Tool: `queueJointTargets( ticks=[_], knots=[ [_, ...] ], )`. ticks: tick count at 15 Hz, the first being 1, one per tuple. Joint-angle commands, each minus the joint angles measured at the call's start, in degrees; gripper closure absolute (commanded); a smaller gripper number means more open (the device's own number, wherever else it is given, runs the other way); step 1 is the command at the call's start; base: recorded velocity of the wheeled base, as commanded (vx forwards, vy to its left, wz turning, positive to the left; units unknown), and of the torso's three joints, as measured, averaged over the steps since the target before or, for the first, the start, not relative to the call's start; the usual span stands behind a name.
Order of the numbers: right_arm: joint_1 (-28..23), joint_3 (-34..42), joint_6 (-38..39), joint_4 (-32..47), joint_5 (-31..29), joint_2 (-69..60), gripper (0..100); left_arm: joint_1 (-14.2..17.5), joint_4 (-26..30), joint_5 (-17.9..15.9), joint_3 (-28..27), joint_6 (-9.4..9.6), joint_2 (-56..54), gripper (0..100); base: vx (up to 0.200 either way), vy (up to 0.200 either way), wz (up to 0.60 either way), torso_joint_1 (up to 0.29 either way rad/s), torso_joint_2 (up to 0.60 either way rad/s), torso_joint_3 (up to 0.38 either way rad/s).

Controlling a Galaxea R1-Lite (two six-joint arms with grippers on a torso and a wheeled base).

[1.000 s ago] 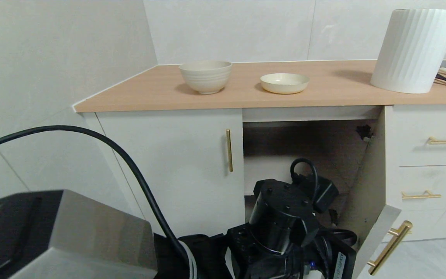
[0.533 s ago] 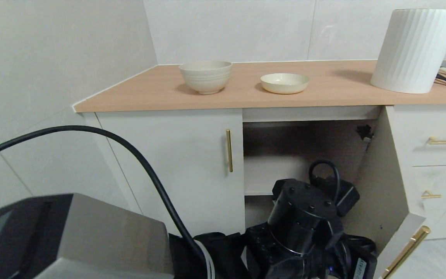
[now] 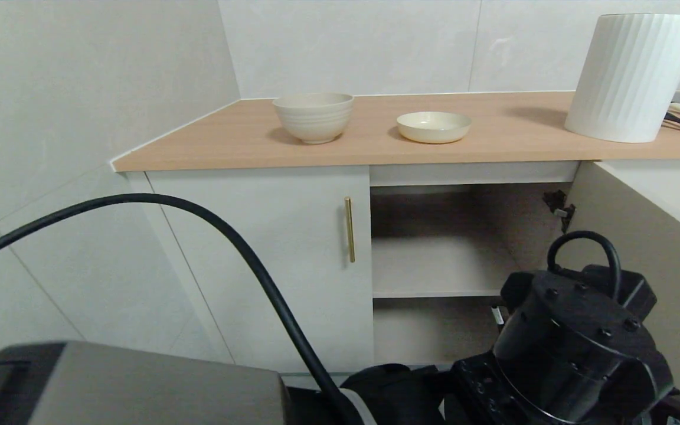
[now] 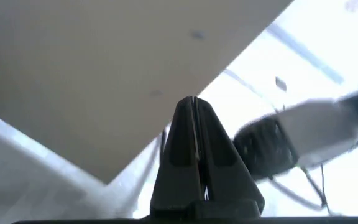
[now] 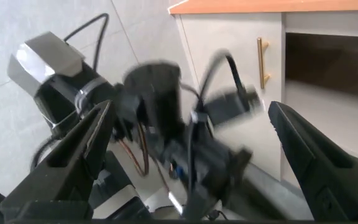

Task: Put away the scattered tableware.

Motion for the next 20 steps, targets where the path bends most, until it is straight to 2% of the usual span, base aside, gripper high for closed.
queueJointTargets(
  ticks=[1, 2, 5, 6, 7, 8, 10, 11, 14, 15, 17, 18, 19, 20],
  knots=[
    [0.02, -0.02, 0.04, 0.03, 0.01, 0.26, 0, 1.48, -0.07, 0.71, 0.64, -0.16, -2.34, 100, 0.0, 0.0, 0.0, 0.0, 0.0, 0.0],
    [0.02, -0.19, 0.13, 0.11, -0.17, 1.49, 0, 4.47, -0.07, 2.12, 4.42, -0.25, -5.94, 100, 0.0, 0.0, 0.0, 0.0, 0.0, 0.0],
    [-2.36, -1.95, 0.83, 0.11, -0.34, 10.28, 0, 13.0, 0.11, 2.12, 14.44, -0.16, -14.47, 100, 0.0, 0.0, 0.0, 0.0, 0.0, 0.0],
    [-2.8, -3.8, 0.83, 0.11, -0.26, 15.55, 0, 18.0, -0.25, 2.21, 21.38, 0.46, -18.77, 100, 0.0, 0.0, 0.0, 0.0, 0.0, 0.0],
    [-2.8, -5.29, 0.65, 0.03, -0.34, 19.24, 0, 20.99, -0.51, 2.29, 24.9, 0.98, -21.5, 100, 0.0, 0.0, 0.0, 0.0, 0.0, 0.0],
    [-2.8, -9.6, 0.57, 0.03, -0.52, 26.01, 0, 26.53, -1.39, 2.21, 30.7, 2.3, -25.98, 100, 0.0, 0.0, 0.0, 0.0, 0.0, 0.0],
    [-2.8, -16.19, 0.57, 0.03, -2.98, 35.06, 0, 33.12, -2.62, 2.12, 36.68, 4.41, -31.43, 100, 0.0, 0.0, 0.0, 0.0, 0.0, 0.0],
    [-2.8, -17.51, 0.48, 0.03, -4.48, 37.43, 0, 34.97, -2.62, 1.94, 37.91, 4.85, -33.19, 0, 0.0, 0.0, 0.0, 0.0, 0.0, 0.0],
    [-2.44, -17.77, -0.23, -0.06, -6.41, 40.42, 0, 39.71, -3.59, 2.12, 42.39, 4.85, -36.62, 0, 0.0, 0.0, 0.0, 0.0, 0.0, 0.0],
    [-2.44, -16.89, -0.14, 0.55, -8.34, 39.81, 0, 42.17, -5.61, -0.96, 44.94, 6.08, -37.85, 0, 0.0, 0.0, 0.0, 0.0, 0.0, 0.0],
    [-2.44, -15.49, -0.67, 0.73, -11.77, 38.84, 0, 42.97, -5.52, -2.1, 47.66, 9.42, -40.48, 0, 0.0, 0.0, 0.0, 0.0, 0.0, 0.0],
    [-2.44, -15.49, -1.1, 0.82, -12.65, 38.58, 0, 43.49, -5.17, -2.1, 47.66, 10.21, -41.98, 0, 0.0, 0.0, 0.0, 0.0, 0.0, 0.0],
    [-1.04, -15.49, -1.1, 1.52, -13.97, 38.49, 0, 48.15, -3.06, -2.19, 45.2, 10.3, -43.65, 0, 0.0, 0.0, 0.0, 0.0, 0.0, 0.0],
    [0.19, -15.66, -1.1, 2.22, -14.76, 38.58, 0, 49.21, -1.04, -2.01, 44.32, 10.3, -44.44, 0, 0.0, 0.0, 0.0, 0.0, 0.0, 0.0]
  ],
)
